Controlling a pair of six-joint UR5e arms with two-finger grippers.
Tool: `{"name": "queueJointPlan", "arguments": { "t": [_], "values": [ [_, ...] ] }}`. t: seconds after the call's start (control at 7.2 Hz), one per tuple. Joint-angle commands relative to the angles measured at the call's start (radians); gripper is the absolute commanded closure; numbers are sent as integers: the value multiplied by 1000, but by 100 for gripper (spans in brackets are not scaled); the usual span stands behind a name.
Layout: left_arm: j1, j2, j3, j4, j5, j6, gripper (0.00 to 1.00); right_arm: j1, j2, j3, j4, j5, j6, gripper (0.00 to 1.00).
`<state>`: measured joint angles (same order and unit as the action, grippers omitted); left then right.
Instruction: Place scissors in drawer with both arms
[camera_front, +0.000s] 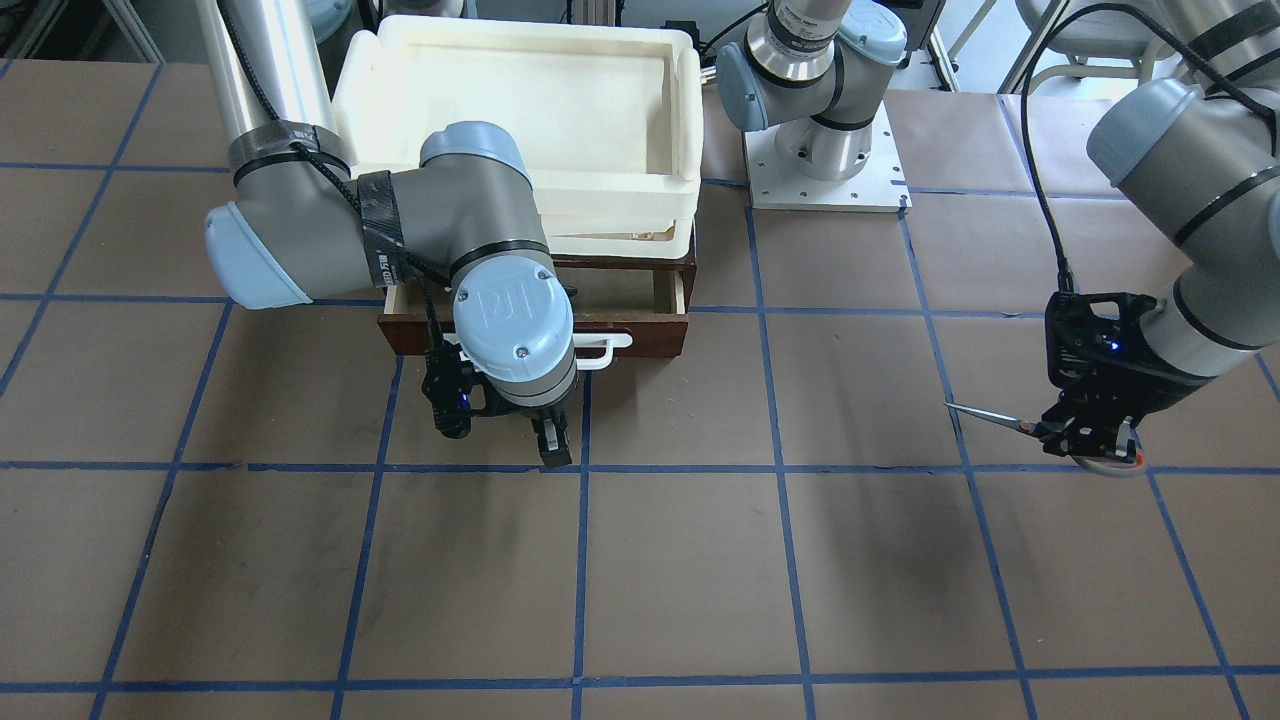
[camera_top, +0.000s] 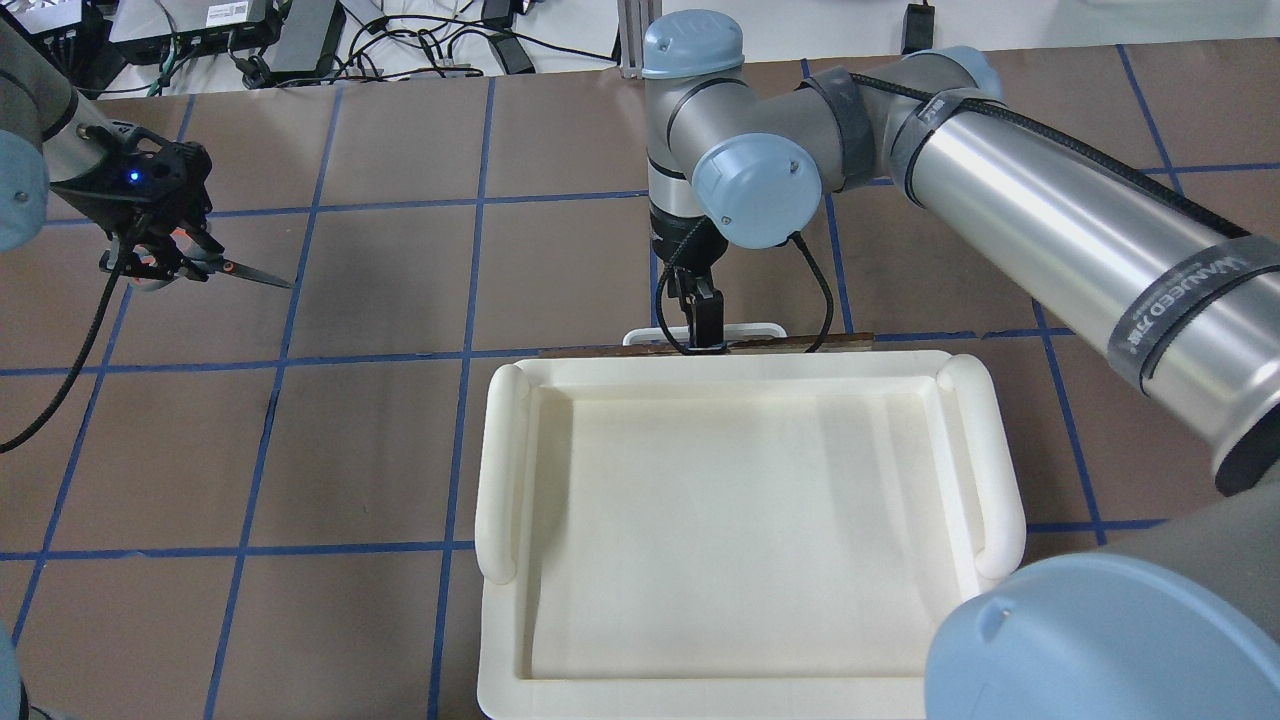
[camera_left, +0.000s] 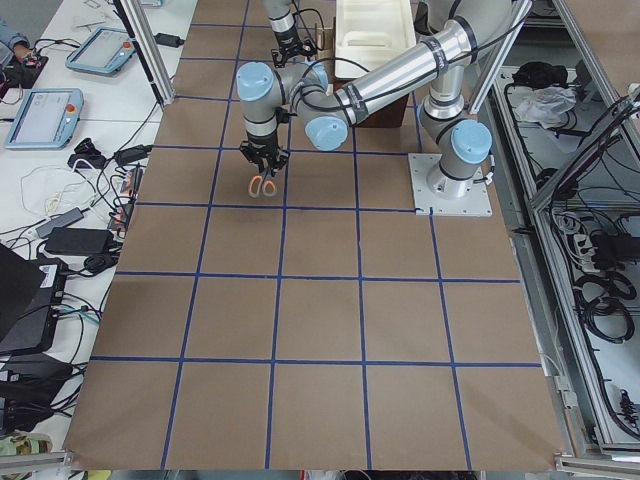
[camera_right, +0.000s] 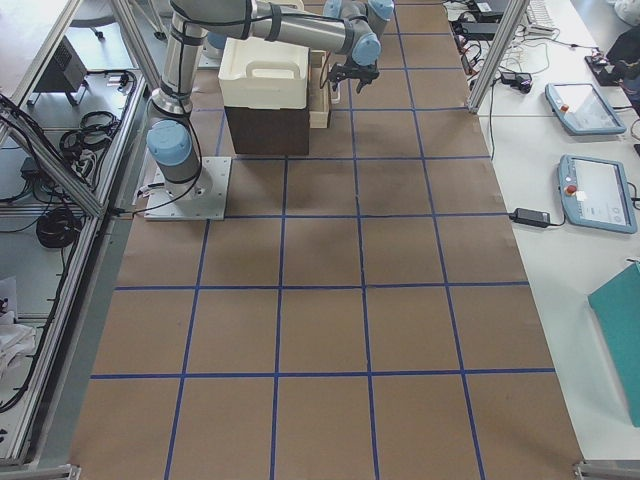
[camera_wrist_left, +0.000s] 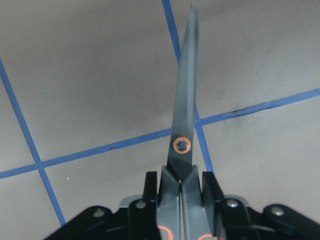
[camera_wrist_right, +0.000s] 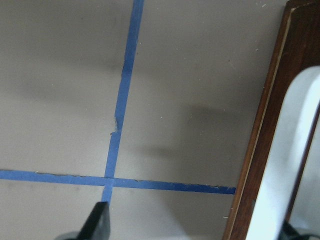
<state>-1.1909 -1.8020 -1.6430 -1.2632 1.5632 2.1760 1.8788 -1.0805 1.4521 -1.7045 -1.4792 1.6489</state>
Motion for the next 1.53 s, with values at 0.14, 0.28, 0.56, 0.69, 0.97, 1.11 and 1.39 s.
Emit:
{"name": "queueJointPlan", "arguments": {
  "t": [0.14,0.28,0.56,0.69,0.97,1.11,1.39],
  "values": [
    [-77,68,31,-155,-2,-232,100,-4,8,-10,-9,-4,-58,0],
    [-103,87,37,-185,8,-330,100,-7,17,-22,-11,-24,-75,0],
    [-195,93,103,-287,41,-504,100,-12,28,-38,-21,-26,-87,0],
    [-222,101,120,-318,34,-562,100,-12,42,-53,-29,-36,-87,0],
    [-286,118,124,-321,40,-647,100,-12,65,-84,-29,-36,-87,0],
    [-309,121,126,-321,40,-659,100,-12,74,-94,-29,-36,-89,0],
    [-312,122,126,-321,40,-659,100,-15,80,-117,-29,-36,-93,0]
  ]
}}
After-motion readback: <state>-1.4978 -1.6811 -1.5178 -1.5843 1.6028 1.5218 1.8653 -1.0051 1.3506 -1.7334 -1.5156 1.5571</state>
